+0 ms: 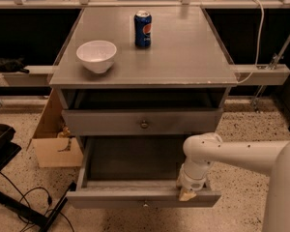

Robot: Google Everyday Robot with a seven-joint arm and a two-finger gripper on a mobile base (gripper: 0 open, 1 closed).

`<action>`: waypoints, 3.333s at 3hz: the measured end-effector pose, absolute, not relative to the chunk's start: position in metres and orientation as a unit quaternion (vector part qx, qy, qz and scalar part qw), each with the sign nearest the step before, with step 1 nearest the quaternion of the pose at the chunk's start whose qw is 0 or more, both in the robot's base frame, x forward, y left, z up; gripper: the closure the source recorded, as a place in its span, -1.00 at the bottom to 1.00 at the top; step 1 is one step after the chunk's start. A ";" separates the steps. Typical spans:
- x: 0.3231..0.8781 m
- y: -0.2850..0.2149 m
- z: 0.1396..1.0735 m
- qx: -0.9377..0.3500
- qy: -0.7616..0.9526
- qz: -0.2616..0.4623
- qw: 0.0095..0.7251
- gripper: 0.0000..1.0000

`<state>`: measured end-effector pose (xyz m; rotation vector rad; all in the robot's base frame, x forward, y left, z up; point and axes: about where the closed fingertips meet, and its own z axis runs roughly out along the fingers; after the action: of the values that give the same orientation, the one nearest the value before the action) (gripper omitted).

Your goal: Open middle drawer

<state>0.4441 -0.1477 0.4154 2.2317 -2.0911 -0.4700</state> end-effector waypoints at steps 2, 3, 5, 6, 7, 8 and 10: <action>0.437 -0.148 0.420 0.723 -0.670 -0.166 0.028 1.00; 0.433 -0.149 0.425 0.724 -0.666 -0.174 0.031 1.00; 0.435 -0.151 0.427 0.725 -0.664 -0.179 0.033 1.00; 0.435 -0.151 0.429 0.726 -0.662 -0.182 0.034 1.00; 0.435 -0.152 0.430 0.727 -0.661 -0.185 0.035 1.00; 0.435 -0.152 0.430 0.726 -0.661 -0.185 0.035 0.64; 0.435 -0.152 0.430 0.726 -0.661 -0.185 0.035 -0.29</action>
Offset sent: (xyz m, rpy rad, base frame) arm -0.1342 -0.0487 0.0424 0.0304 0.3406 0.4023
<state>0.4349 -0.1523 0.4299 2.2322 -2.0307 -0.5678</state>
